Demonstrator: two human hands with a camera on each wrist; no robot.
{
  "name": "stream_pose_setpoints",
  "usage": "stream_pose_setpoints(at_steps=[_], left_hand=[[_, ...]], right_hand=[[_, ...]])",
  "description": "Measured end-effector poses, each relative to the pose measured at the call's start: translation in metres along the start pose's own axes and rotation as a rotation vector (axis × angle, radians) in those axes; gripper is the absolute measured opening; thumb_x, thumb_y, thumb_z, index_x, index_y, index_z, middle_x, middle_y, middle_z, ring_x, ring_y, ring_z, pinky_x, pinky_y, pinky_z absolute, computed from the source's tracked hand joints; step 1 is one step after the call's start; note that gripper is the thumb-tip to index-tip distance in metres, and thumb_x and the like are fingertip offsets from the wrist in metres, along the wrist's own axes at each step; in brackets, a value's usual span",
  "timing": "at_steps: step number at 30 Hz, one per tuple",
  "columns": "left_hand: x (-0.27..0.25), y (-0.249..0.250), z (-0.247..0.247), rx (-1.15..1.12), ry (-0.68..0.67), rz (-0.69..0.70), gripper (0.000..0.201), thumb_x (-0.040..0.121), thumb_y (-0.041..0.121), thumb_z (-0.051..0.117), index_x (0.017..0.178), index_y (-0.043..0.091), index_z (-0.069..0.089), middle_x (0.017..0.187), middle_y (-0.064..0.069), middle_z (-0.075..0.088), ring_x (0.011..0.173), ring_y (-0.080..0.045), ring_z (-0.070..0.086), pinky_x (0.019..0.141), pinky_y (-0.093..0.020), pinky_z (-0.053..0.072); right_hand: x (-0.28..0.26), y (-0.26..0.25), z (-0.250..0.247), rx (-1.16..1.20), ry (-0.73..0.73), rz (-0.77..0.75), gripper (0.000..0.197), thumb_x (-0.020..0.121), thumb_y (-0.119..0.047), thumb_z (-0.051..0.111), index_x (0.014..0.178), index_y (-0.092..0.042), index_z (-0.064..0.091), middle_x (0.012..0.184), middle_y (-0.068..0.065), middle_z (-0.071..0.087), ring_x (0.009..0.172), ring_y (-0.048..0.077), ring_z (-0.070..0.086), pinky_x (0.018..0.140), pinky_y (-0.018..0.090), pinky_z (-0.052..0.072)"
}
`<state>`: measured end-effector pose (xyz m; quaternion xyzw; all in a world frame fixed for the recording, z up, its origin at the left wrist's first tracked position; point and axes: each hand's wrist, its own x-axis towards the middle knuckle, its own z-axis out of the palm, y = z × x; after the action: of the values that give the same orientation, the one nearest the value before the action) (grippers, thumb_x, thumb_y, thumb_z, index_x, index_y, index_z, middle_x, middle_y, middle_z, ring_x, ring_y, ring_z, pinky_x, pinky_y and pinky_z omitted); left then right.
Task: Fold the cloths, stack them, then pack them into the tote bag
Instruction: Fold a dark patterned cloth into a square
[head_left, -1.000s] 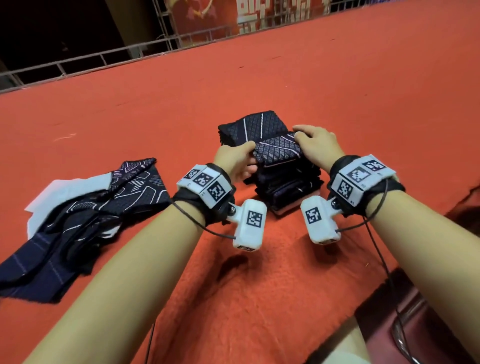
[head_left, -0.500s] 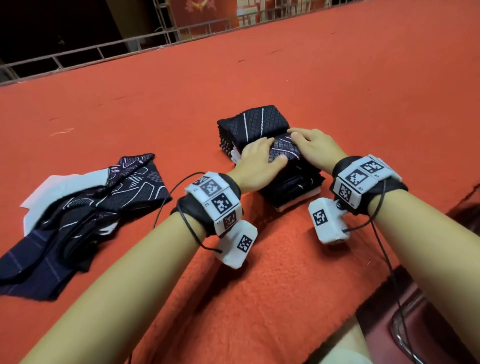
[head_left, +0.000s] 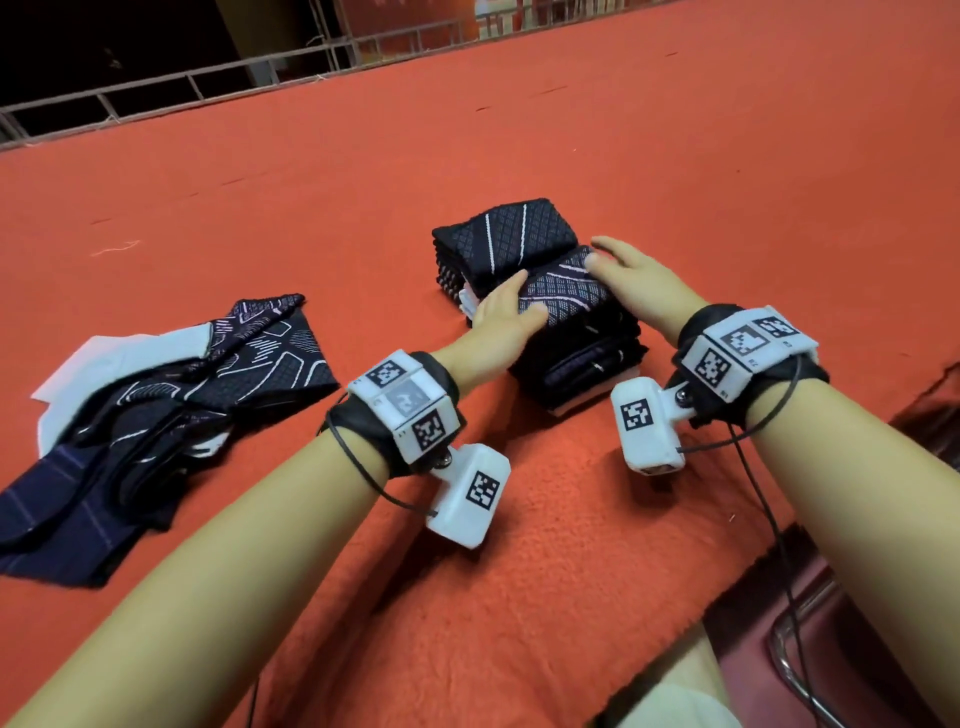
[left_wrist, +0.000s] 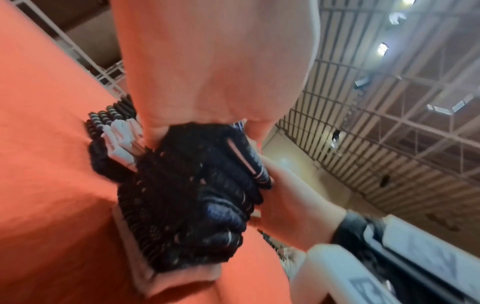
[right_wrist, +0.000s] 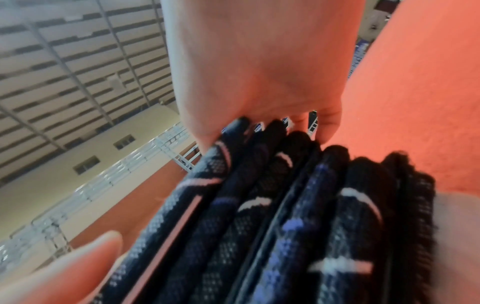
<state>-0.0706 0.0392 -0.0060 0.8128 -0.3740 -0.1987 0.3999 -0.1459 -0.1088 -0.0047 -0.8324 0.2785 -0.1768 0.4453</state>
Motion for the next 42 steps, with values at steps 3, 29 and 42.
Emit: stream_pose_setpoints(at_steps=[3, 29, 42], left_hand=[[-0.002, -0.004, -0.014, -0.299, 0.092, 0.067, 0.052, 0.093, 0.026, 0.042, 0.143, 0.017, 0.032, 0.147, -0.004, 0.033, 0.134, -0.014, 0.032, 0.113, -0.034, 0.029], [-0.016, 0.001, -0.032, -0.403, 0.120, -0.189, 0.015, 0.094, 0.009, 0.045, 0.083, 0.017, 0.052, 0.076, 0.003, 0.055, 0.056, -0.009, 0.055, 0.054, -0.019, 0.048], [-0.074, -0.035, -0.128, 0.204, 0.190, -0.003, 0.023, 0.082, 0.002, 0.048, 0.073, 0.022, 0.054, 0.069, 0.004, 0.062, 0.052, -0.011, 0.055, 0.041, -0.012, 0.038]], right_hand=[[-0.002, 0.002, -0.013, 0.143, 0.081, 0.011, 0.039, 0.100, -0.028, 0.034, 0.127, -0.008, 0.052, 0.113, 0.006, 0.059, 0.084, 0.013, 0.051, 0.061, 0.012, 0.041], [-0.011, -0.005, 0.002, -0.092, 0.202, -0.149, 0.034, 0.092, -0.023, 0.043, 0.120, -0.017, 0.062, 0.124, 0.007, 0.062, 0.121, 0.026, 0.050, 0.108, 0.035, 0.033], [-0.041, -0.090, 0.069, -0.343, 0.268, -0.384, 0.031, 0.085, -0.016, 0.041, 0.109, -0.019, 0.062, 0.111, 0.008, 0.060, 0.113, 0.032, 0.044, 0.097, 0.040, 0.037]])
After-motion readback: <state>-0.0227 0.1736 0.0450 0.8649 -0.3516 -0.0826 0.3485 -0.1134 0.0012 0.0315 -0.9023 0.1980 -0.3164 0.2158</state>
